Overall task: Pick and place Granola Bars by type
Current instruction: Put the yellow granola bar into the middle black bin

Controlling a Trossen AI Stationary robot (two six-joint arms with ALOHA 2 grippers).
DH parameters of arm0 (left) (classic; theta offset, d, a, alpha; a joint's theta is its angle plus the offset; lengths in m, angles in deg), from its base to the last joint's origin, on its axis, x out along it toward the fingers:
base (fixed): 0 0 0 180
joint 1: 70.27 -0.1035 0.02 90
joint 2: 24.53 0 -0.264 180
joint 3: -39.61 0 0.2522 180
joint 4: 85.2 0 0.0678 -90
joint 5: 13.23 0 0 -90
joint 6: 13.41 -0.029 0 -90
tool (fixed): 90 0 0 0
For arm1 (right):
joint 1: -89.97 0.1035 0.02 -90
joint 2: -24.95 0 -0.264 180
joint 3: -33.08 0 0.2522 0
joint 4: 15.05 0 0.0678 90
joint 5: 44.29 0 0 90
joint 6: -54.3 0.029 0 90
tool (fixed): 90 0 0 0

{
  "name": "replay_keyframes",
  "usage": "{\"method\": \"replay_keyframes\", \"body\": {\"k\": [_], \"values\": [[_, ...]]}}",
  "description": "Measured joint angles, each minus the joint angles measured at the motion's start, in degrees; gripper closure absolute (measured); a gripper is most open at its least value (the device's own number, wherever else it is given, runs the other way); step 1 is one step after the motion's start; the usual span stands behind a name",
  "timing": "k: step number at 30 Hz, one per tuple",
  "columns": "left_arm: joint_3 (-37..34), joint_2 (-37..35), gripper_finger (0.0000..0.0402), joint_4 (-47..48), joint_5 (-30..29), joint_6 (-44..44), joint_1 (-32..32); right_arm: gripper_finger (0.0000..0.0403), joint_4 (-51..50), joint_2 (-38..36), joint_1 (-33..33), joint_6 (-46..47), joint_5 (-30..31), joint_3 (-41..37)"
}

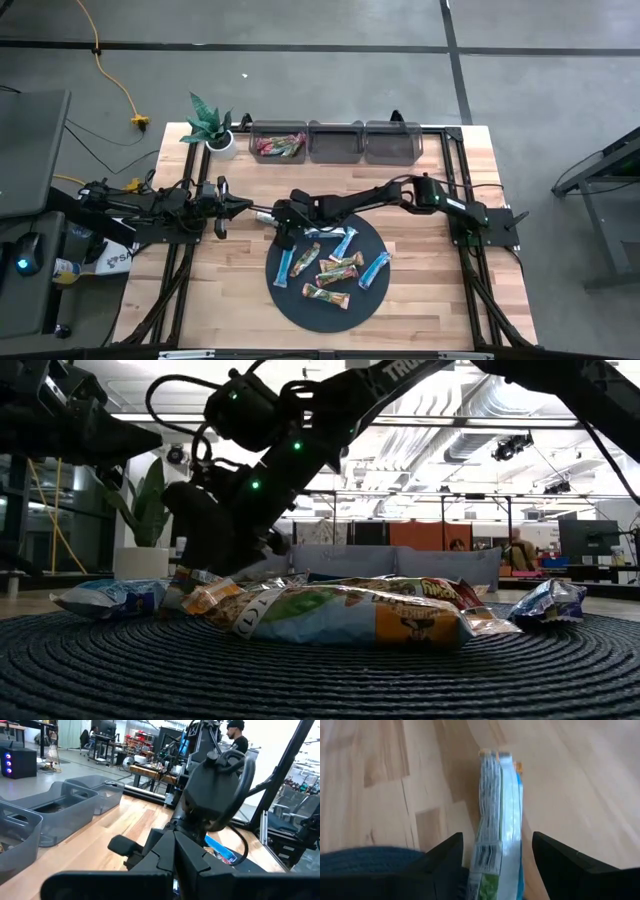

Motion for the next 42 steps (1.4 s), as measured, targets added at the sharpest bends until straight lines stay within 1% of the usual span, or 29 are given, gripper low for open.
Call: {"method": "replay_keyframes", "body": {"k": [6, 10, 14, 21, 25, 32, 36, 40, 42], "values": [[0.0, 0.0, 0.04, 0.0, 0.0, 0.0, 0.0, 0.018, 0.3, 0.0, 0.0, 0.0, 1.0, 0.0], [0.0, 0.0, 0.04, 0.0, 0.0, 0.0, 0.0, 0.018, 0.7, 0.0, 0.0, 0.0, 0.8, 0.0], [0.0, 0.0, 0.04, 0.0, 0.0, 0.0, 0.0, 0.018, 0.3, 0.9, 0.0, -0.3, -0.7, 0.0], [0.0, 0.0, 0.04, 0.0, 0.1, 0.0, 0.0, 0.0183, 1.2, 1.8, 0.1, 1.4, 0.1, 0.0], [0.0, 0.0, 0.04, 0.0, 0.1, 0.0, 0.0, 0.0206, 0.8, 1.8, 0.1, 1.7, 0.0, 0.1], [0.0, 0.0, 0.04, 0.0, 0.1, 0.0, 0.0, 0.0276, 0.3, 1.8, 0.1, 1.9, -0.5, 0.1], [0.0, 0.0, 0.04, 0.0, 0.1, 0.0, 0.0, 0.0308, 0.0, 1.8, 0.0, 3.5, -0.9, 0.1], [0.0, 0.0, 0.04, 0.0, 0.1, 0.0, 0.0, 0.0329, -0.1, 1.6, 0.0, 5.1, -3.1, 0.1], [0.0, 0.0, 0.04, 0.0, 0.1, 0.0, 0.0, 0.0336, -1.0, 0.9, -0.2, 6.3, -5.6, 0.1]]}}
